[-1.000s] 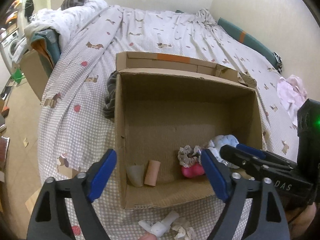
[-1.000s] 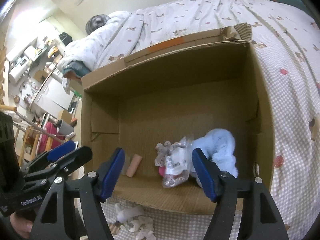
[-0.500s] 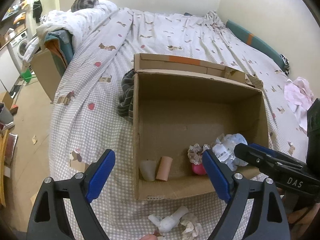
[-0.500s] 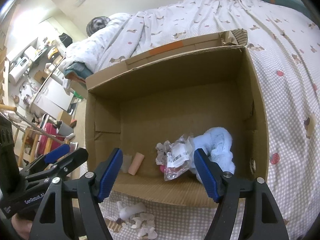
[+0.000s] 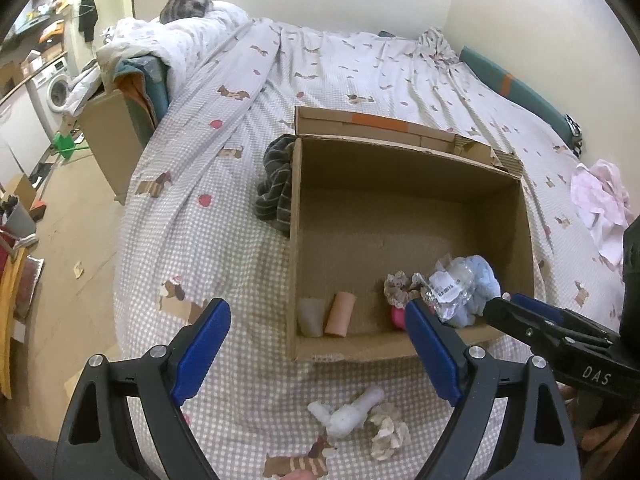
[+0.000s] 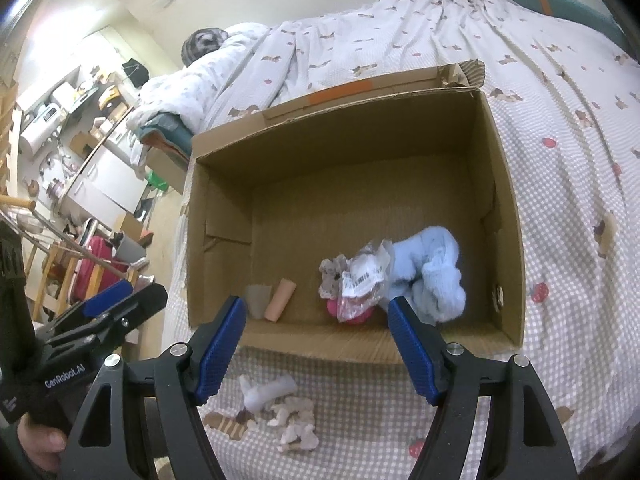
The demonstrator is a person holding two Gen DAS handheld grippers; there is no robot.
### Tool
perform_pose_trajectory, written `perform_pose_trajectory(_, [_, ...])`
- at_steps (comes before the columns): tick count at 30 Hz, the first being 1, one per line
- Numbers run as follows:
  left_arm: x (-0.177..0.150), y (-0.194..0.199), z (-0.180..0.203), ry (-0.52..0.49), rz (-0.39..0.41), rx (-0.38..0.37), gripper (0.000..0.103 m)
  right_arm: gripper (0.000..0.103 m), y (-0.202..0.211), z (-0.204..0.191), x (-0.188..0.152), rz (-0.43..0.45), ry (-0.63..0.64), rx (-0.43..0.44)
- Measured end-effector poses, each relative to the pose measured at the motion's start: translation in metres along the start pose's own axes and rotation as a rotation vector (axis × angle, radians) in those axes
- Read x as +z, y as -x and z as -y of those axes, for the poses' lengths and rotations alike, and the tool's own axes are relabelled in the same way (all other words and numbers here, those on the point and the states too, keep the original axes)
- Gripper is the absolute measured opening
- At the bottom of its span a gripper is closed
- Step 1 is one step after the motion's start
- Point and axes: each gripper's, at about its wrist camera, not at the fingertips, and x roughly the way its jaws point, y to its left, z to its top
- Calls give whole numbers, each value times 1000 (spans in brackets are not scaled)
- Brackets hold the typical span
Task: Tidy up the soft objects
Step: 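Withdraw both tools from the box toward the sock and lace scrunchie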
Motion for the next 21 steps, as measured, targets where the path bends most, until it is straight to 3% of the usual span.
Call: perform_pose_trajectory(21, [-49, 24, -21, 13, -39, 69, 87, 78, 25, -2, -63, -50, 10, -17])
